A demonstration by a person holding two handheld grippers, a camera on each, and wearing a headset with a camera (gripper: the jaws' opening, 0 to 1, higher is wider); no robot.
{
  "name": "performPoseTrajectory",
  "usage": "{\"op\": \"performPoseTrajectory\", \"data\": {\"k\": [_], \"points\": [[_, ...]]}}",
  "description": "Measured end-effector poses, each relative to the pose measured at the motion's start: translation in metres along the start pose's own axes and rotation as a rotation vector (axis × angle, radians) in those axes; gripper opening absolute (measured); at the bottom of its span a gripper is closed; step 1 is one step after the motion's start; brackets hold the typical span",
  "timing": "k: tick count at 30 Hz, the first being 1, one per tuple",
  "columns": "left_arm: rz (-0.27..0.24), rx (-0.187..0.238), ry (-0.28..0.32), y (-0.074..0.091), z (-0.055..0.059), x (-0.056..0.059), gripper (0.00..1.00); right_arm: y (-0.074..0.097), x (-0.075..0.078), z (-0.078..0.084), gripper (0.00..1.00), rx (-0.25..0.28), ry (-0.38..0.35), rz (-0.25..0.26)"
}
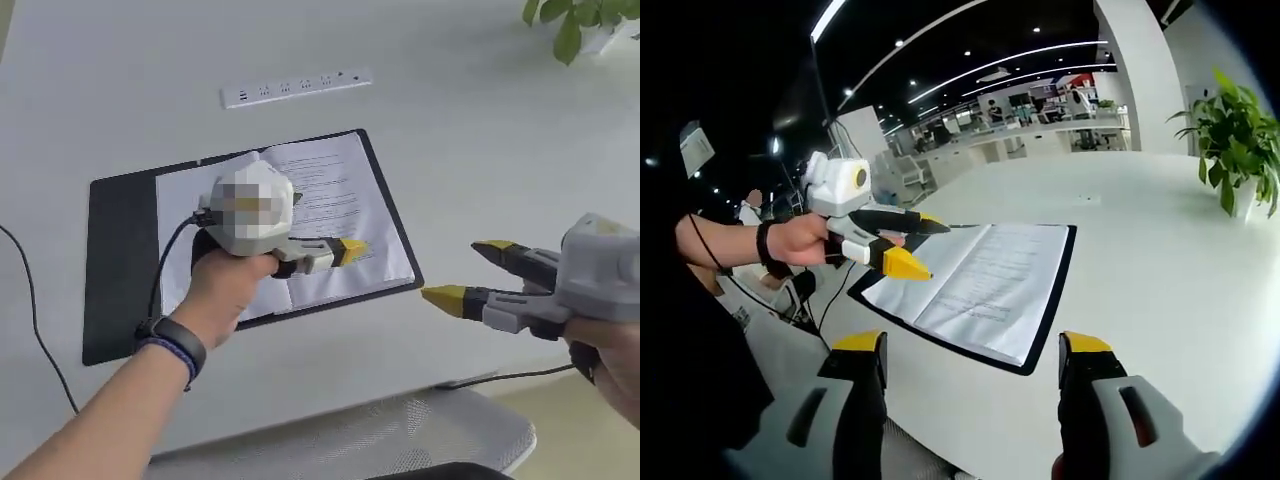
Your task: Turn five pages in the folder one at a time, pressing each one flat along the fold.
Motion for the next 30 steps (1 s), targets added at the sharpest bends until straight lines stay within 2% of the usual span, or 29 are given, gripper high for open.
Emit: {"op": "performPoseTrajectory", "data": {"k": [2,4,8,14,17,21,24,25,30], "points": [[0.001,-0.013,0.001,-0.013,0.001,0.003,0.73,0.000,0.002,0.000,0.69,-0.001,-0.004,0.000],[-0.003,-0.043,-0.015,-0.025,0.005,0.005,0.73,0.000,0.004,0.000,0.68,-0.002,-0.006,-0.004],[-0.003,-0.078,-0.002,-0.050,0.013,0.011,0.72,0.001,0.008,-0.003,0.68,0.006,-0.013,-0.012],[-0.012,-0.122,0.015,-0.076,0.023,0.016,0.72,0.003,0.011,-0.003,0.68,0.004,-0.009,-0.022],[-0.017,-0.134,0.026,-0.083,0.027,0.017,0.72,0.004,0.012,-0.003,0.68,0.006,-0.010,-0.028],[-0.055,-0.164,0.011,-0.092,0.033,0.018,0.73,0.003,0.013,-0.001,0.68,0.000,-0.009,-0.034],[-0.100,-0.179,0.030,-0.096,0.037,0.016,0.73,0.004,0.014,0.000,0.68,0.000,-0.013,-0.036],[-0.124,-0.173,0.002,-0.096,0.036,0.015,0.73,0.004,0.015,0.001,0.68,0.001,-0.015,-0.035],[-0.131,-0.174,-0.025,-0.099,0.040,0.017,0.75,0.003,0.018,0.002,0.68,0.003,-0.023,-0.035]]}}
Point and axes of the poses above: the centre of the closed fingertips' face, and the gripper's own axes: y roughly backward along the fingers, x roughly to its right, z roughly out of its underside, the point moved 9 cm from there along y, roughly backward along the fingers, and after that the axes turned 8 degrees about -x, right-handed, at the moved point
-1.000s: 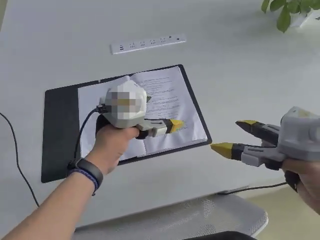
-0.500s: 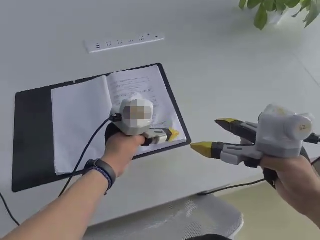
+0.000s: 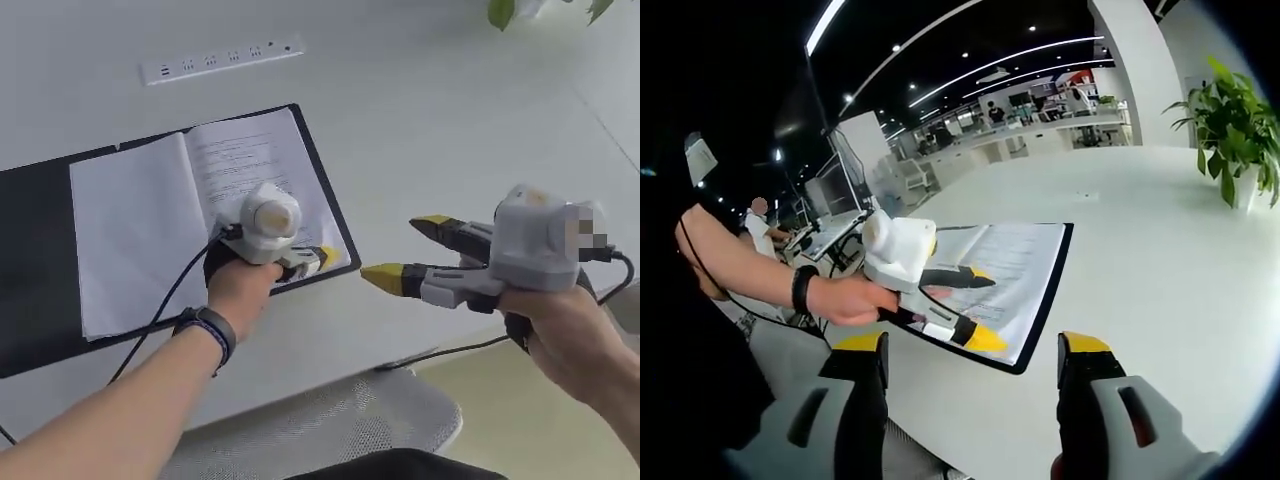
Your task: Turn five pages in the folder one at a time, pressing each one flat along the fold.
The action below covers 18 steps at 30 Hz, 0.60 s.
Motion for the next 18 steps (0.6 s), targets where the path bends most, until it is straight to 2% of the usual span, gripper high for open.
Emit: {"op": "performPoseTrajectory", "data": {"k": [5,12,18], "points": [[-0.008,0.013,-0.017,-0.004,0.003,-0.003,0.75,-0.004,0.001,0.003,0.67,-0.026,0.015,-0.002],[-0.002,0.020,-0.020,-0.004,0.003,-0.007,0.72,-0.008,0.003,0.004,0.66,-0.028,0.013,-0.009],[0.008,0.018,-0.026,-0.004,0.005,-0.010,0.68,-0.018,0.010,0.003,0.65,-0.035,0.016,-0.020]]}}
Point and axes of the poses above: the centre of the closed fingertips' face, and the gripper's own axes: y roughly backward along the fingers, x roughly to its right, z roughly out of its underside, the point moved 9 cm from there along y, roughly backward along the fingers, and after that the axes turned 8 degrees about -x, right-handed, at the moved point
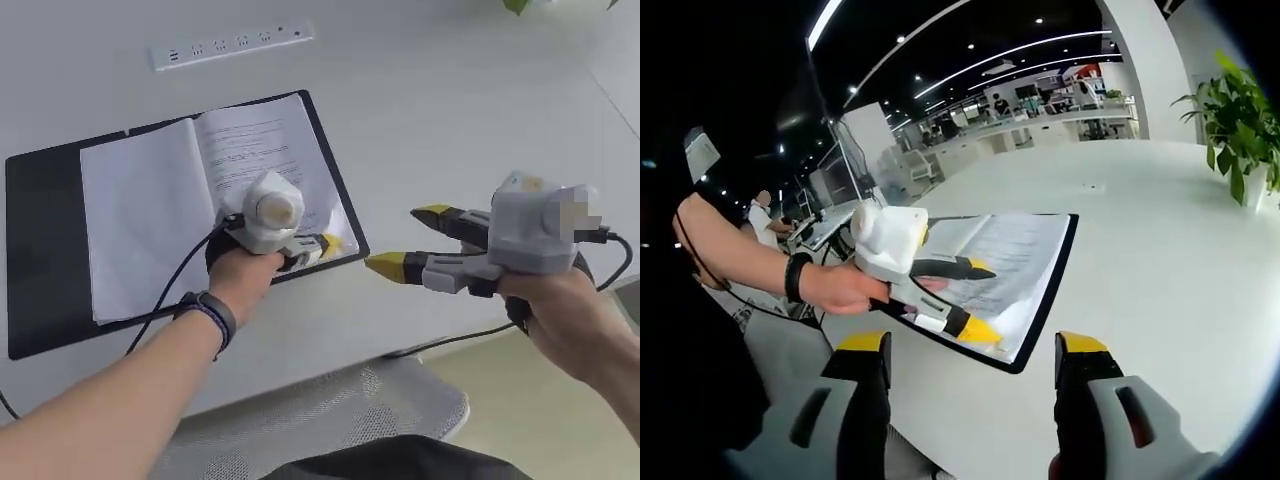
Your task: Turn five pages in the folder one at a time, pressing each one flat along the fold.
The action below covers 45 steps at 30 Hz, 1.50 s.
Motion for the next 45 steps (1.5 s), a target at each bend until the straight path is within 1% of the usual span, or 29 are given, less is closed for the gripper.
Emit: {"op": "performPoseTrajectory", "data": {"k": [6,13,15,16,17,20,23,24,26,28,32,41,45], "points": [[0.003,-0.001,0.002,0.000,0.000,-0.001,0.68,-0.014,0.009,-0.005,0.64,0.000,-0.009,-0.018],[0.004,-0.002,0.001,0.004,-0.001,0.003,0.68,-0.039,0.022,-0.013,0.59,-0.010,-0.034,-0.048],[0.003,-0.003,0.001,0.005,-0.001,0.004,0.68,-0.045,0.026,-0.016,0.58,-0.003,-0.057,-0.064],[0.003,-0.003,0.001,0.006,-0.001,0.004,0.68,-0.050,0.029,-0.018,0.56,0.005,-0.079,-0.076],[0.003,-0.005,0.001,0.006,-0.002,0.005,0.68,-0.053,0.031,-0.019,0.53,0.007,-0.082,-0.079],[0.003,-0.007,0.002,0.007,-0.002,0.005,0.68,-0.066,0.037,-0.021,0.51,0.031,-0.150,-0.114],[0.004,-0.007,0.002,0.007,-0.003,0.005,0.68,-0.075,0.044,-0.020,0.49,0.032,-0.190,-0.124],[0.004,-0.007,0.002,0.008,-0.003,0.006,0.68,-0.079,0.045,-0.020,0.49,0.031,-0.219,-0.134],[0.004,-0.006,0.003,0.008,-0.003,0.005,0.68,-0.084,0.048,-0.019,0.48,0.029,-0.235,-0.140],[0.004,-0.007,0.004,0.008,-0.003,0.005,0.68,-0.090,0.049,-0.018,0.47,0.028,-0.269,-0.156],[0.004,-0.007,0.007,0.008,-0.004,0.005,0.68,-0.099,0.050,-0.015,0.45,0.022,-0.301,-0.169],[0.005,-0.007,0.011,0.007,-0.004,0.004,0.68,-0.111,0.050,-0.011,0.40,0.006,-0.323,-0.193],[0.006,-0.007,0.012,0.006,-0.004,0.003,0.68,-0.114,0.050,-0.011,0.35,0.008,-0.333,-0.204]]}}
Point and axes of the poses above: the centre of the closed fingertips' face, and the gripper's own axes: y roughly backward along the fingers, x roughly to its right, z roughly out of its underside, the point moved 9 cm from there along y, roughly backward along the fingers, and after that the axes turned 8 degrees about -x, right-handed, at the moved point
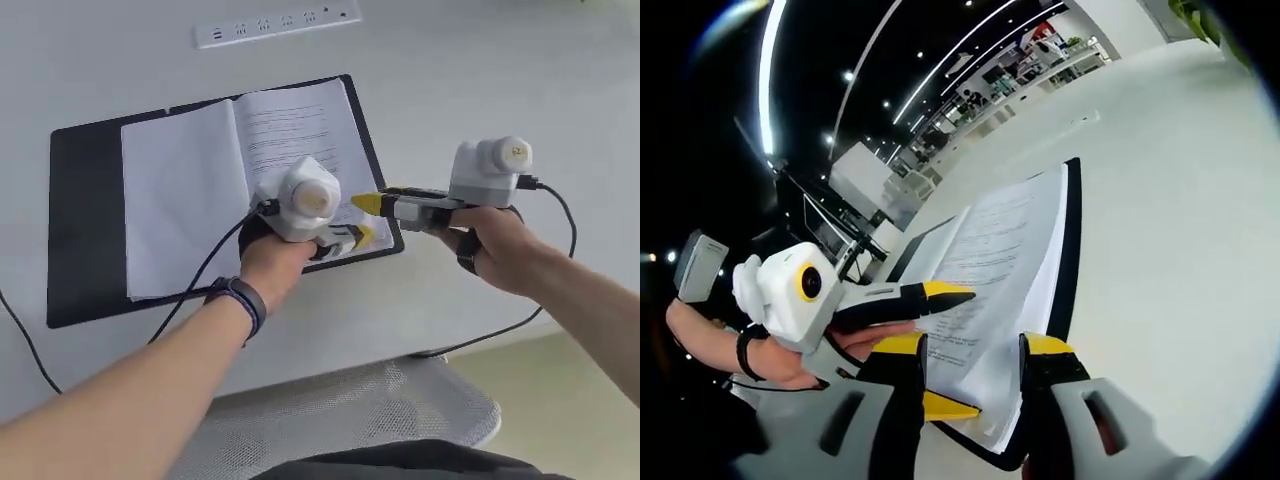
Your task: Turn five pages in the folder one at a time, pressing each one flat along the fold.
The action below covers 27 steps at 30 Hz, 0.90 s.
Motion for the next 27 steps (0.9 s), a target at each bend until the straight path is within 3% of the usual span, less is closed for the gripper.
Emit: {"op": "performPoseTrajectory", "data": {"k": [4,10,20,27], "points": [[0.003,0.000,0.002,-0.001,0.000,-0.002,0.68,-0.001,0.001,-0.001,0.26,0.004,0.010,0.004],[0.007,-0.001,0.002,-0.004,0.000,-0.004,0.68,0.001,0.010,0.001,0.10,-0.018,0.034,0.059],[0.031,-0.004,0.024,-0.001,0.000,-0.002,0.71,0.002,0.007,0.001,0.05,-0.013,0.042,0.081],[0.039,0.023,0.032,0.009,-0.002,-0.002,0.73,0.006,0.006,-0.002,0.00,0.002,0.047,0.098]]}}
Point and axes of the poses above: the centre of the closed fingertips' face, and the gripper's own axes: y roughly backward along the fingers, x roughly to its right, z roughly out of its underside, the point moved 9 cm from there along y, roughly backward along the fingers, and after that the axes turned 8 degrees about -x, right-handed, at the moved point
